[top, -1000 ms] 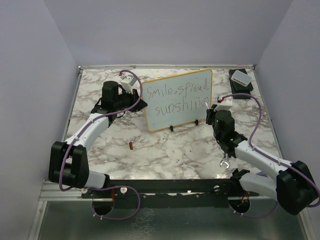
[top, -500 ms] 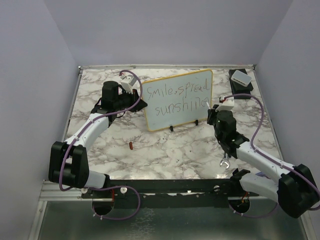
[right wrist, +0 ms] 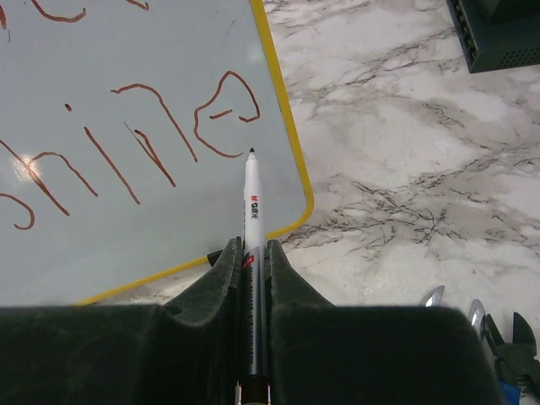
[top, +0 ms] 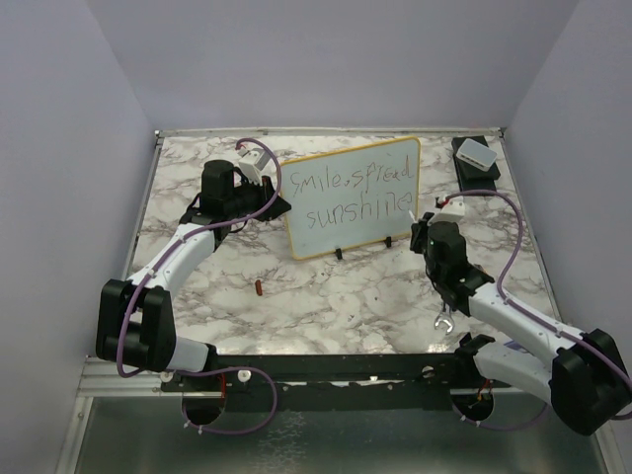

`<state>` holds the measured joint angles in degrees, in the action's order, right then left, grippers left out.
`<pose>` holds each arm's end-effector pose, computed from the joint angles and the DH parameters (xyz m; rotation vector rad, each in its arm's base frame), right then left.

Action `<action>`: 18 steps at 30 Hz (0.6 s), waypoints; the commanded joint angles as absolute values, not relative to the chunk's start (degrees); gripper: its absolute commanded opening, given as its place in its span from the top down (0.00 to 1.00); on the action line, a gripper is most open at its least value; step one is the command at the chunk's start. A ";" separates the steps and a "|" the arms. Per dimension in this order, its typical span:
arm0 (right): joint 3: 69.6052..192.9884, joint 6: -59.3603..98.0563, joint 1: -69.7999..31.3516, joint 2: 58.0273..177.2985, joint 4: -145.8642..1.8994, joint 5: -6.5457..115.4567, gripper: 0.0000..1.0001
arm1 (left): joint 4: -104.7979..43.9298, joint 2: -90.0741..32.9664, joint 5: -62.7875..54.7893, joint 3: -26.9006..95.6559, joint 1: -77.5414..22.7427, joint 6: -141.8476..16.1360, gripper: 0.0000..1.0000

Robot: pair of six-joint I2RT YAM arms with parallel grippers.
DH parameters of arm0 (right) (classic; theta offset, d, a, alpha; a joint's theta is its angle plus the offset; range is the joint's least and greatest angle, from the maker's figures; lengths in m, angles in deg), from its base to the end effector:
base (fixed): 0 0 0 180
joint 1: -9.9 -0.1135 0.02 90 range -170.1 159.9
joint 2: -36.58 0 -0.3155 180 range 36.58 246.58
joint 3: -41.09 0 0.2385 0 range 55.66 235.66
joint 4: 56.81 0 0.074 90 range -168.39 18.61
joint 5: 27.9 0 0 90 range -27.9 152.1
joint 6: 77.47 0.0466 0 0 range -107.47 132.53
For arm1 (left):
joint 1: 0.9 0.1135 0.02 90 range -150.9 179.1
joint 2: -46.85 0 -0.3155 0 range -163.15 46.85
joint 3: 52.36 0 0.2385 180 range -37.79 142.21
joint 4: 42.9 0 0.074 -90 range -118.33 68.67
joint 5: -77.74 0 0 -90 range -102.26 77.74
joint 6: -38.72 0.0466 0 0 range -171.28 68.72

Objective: Write a sentence on the whiteboard

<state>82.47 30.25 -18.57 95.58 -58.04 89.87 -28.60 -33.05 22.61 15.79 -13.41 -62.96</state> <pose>0.1808 0.0733 0.2745 0.1510 1.8557 0.0975 0.2861 -0.0908 0.3263 0.4085 2.0065 -0.8799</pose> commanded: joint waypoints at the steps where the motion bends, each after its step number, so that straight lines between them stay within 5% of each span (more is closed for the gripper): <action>1: 81.77 31.10 -18.22 96.47 -58.48 90.63 0.99 | -28.42 -31.72 20.69 15.56 -13.54 -62.70 0.91; 18: 82.11 31.59 -17.40 99.27 -57.90 89.92 0.99 | -28.45 -31.81 20.69 15.56 -13.52 -62.65 0.92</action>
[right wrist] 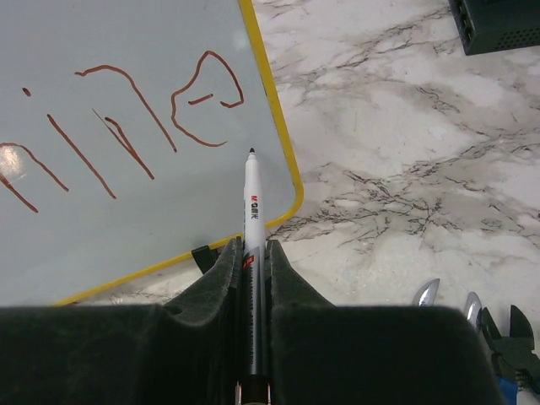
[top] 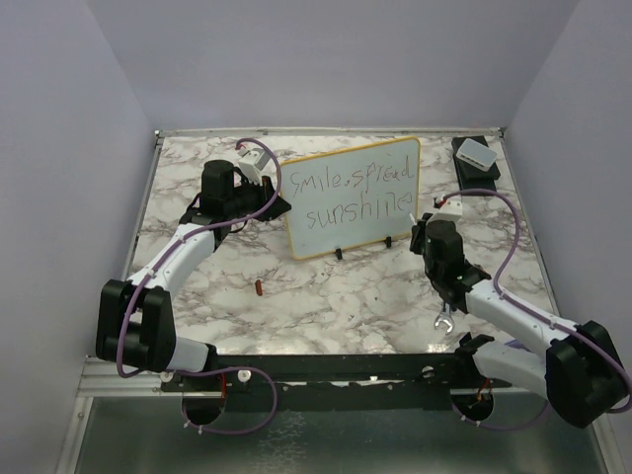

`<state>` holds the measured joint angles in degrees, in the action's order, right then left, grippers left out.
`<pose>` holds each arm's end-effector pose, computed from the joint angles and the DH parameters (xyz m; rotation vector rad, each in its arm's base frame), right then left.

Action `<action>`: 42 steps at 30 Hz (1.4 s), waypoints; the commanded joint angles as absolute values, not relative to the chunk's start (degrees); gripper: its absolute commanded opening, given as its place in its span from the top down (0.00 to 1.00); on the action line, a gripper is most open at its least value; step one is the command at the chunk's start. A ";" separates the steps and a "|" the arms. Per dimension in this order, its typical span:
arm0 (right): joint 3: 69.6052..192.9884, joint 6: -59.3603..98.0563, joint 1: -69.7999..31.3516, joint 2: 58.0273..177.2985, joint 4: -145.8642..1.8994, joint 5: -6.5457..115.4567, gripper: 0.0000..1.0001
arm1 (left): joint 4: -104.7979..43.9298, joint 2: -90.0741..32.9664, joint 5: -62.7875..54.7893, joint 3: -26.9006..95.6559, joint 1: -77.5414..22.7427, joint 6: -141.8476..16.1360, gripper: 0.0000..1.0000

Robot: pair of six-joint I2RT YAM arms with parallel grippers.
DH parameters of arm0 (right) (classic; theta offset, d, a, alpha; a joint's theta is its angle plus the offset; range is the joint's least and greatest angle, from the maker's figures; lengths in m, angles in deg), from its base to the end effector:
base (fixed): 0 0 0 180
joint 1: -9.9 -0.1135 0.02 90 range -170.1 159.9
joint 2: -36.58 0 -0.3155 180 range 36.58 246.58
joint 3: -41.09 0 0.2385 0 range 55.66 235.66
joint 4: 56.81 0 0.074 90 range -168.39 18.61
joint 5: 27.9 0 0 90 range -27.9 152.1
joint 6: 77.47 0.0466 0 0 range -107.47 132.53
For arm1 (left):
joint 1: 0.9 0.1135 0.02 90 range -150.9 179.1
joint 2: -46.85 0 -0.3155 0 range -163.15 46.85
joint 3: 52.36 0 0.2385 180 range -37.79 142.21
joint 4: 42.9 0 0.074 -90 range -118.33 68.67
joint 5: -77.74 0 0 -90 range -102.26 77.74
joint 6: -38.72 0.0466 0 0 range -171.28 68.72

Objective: Write a sentence on the whiteboard
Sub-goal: Write a sentence on the whiteboard, then adjust the pen cap at the center of the board.

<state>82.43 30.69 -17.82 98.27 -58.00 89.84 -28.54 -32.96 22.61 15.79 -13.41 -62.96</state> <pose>0.1882 0.0744 0.2660 0.1577 1.8958 0.0709 0.2858 -0.0907 0.3266 0.4086 2.0060 -0.8798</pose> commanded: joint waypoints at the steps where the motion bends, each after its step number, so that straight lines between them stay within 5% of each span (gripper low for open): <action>1: 82.12 31.60 -17.35 99.45 -57.78 89.88 0.99 | -28.42 -31.86 20.70 15.56 -13.47 -62.65 0.91; 27: 82.46 30.42 -16.91 89.44 -64.74 86.84 0.99 | -28.42 -31.63 20.40 15.56 -13.47 -62.99 0.90; 35: 82.13 30.84 -16.99 85.50 -66.99 84.85 0.99 | -28.42 -30.30 18.18 15.13 -13.48 -64.03 0.53; 42: 82.25 30.59 -16.98 84.22 -67.08 84.26 0.99 | -26.65 -28.57 16.77 14.91 -13.49 -63.83 0.37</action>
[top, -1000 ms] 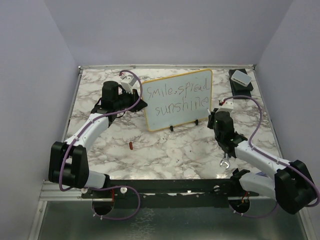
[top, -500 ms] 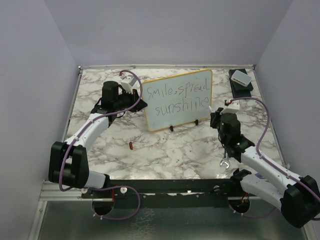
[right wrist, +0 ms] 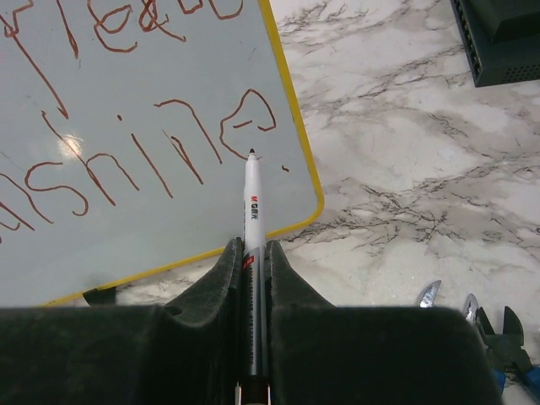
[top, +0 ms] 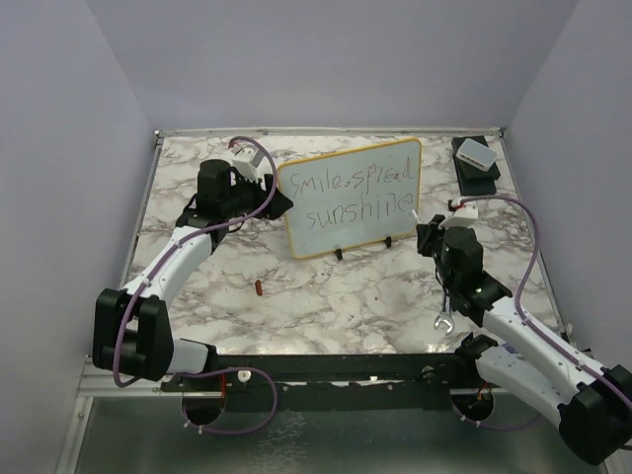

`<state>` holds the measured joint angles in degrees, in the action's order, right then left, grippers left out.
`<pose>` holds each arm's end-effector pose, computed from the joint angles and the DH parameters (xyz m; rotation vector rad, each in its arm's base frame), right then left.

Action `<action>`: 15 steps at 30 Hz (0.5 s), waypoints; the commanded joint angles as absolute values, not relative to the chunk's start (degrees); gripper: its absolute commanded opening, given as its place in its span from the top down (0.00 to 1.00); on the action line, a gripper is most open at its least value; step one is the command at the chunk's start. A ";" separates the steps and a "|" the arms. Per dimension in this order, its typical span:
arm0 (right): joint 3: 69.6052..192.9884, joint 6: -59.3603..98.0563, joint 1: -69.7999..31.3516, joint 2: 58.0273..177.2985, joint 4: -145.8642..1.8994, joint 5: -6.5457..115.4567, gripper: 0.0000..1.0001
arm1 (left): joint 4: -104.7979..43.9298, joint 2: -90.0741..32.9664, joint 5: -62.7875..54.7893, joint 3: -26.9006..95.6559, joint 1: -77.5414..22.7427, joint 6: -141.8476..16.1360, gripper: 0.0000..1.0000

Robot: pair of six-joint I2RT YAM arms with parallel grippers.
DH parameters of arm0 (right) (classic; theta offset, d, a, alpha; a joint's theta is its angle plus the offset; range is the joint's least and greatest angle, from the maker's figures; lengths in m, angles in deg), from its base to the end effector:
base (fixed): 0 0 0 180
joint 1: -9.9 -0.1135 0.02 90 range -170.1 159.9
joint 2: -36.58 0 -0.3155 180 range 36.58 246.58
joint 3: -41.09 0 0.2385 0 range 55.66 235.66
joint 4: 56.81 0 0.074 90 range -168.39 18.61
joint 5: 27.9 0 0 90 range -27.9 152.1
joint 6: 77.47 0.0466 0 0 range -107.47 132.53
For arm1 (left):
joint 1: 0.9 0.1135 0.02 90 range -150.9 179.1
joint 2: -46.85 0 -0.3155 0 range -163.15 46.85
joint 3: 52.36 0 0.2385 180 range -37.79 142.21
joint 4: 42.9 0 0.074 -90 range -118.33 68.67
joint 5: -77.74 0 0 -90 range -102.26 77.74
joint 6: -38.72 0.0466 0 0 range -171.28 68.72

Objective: Write a sentence on the whiteboard
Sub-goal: Adjust the pen cap at the center of the board.

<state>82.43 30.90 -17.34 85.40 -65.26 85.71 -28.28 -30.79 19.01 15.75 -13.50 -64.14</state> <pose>0.1516 0.0571 0.2879 0.1443 1.8230 0.1802 0.2792 -0.0872 0.3356 0.3560 1.9899 -0.8268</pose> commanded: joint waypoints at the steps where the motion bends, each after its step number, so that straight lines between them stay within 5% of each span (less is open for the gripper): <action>1: 82.29 30.38 -16.99 83.89 -67.08 84.14 0.99 | -26.34 -27.89 16.34 14.60 -13.53 -63.75 0.35; 15: 82.37 32.00 -16.97 78.58 -68.50 76.00 0.99 | -1.93 -9.58 -5.98 13.63 -13.74 -74.31 0.33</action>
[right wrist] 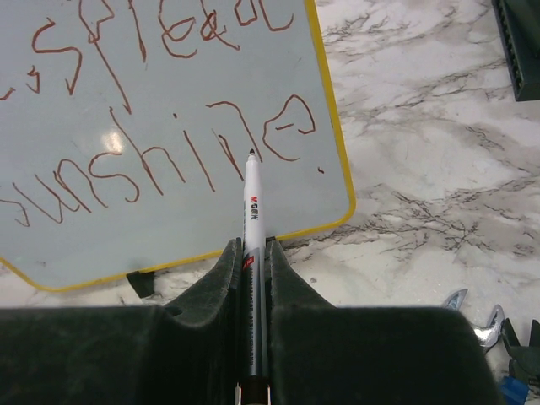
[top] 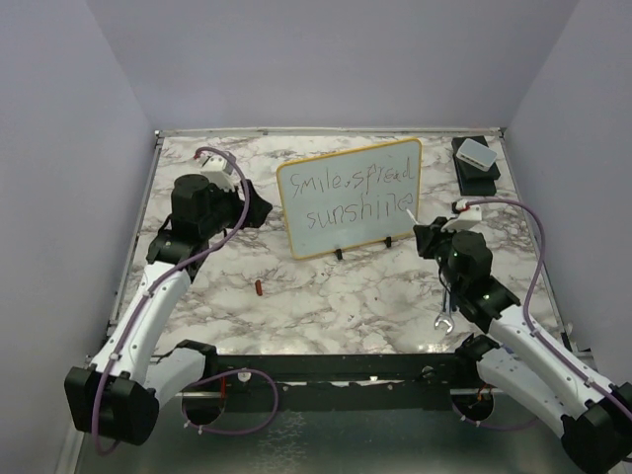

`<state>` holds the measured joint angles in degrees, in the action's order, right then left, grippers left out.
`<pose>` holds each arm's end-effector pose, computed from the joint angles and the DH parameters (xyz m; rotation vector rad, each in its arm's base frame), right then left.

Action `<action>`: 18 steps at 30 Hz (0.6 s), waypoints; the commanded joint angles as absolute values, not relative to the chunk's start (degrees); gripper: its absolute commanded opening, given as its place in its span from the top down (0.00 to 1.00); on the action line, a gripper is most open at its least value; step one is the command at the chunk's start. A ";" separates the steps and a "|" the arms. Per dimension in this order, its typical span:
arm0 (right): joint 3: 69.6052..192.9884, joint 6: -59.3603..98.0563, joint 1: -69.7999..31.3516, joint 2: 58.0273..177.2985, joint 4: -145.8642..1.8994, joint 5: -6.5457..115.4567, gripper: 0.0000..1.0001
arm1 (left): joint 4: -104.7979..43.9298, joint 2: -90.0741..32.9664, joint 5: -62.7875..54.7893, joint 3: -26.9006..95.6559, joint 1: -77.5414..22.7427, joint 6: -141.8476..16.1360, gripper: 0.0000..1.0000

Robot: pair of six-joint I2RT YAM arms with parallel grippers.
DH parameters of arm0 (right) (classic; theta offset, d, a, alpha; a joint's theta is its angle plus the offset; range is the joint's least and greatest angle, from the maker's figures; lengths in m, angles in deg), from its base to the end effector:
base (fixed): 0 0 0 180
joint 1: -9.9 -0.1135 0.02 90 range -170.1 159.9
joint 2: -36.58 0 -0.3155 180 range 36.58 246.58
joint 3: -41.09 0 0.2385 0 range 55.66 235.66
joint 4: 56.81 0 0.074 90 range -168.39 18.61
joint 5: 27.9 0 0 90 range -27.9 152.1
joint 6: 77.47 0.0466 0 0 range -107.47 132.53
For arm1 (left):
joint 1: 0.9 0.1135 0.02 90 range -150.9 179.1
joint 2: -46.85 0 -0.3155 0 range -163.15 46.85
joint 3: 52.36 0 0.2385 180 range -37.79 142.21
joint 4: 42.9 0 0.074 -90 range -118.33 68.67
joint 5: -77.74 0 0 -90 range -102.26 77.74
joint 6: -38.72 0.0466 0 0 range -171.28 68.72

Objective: Write a sentence on the whiteboard
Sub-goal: Adjust the pen cap at the center of the board.

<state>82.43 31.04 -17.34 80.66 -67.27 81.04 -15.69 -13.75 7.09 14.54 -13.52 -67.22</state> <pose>0.1372 0.0536 0.2946 0.0992 1.7941 0.2751 0.2039 -0.0615 0.3724 0.1729 1.9630 -0.6557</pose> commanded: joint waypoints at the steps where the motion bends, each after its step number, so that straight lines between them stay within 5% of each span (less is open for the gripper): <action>1: 82.24 32.04 -16.98 78.19 -68.55 74.78 0.99 | 0.49 -8.63 -7.28 12.80 -14.08 -76.24 0.34; 7: 82.13 32.71 -16.98 77.12 -70.05 70.94 0.99 | 12.50 -6.42 -11.72 7.06 -18.01 -85.39 0.35; 18: 80.03 34.96 -16.98 76.76 -68.11 63.57 0.99 | 6.45 -9.41 -9.21 -5.71 -23.07 -96.77 0.36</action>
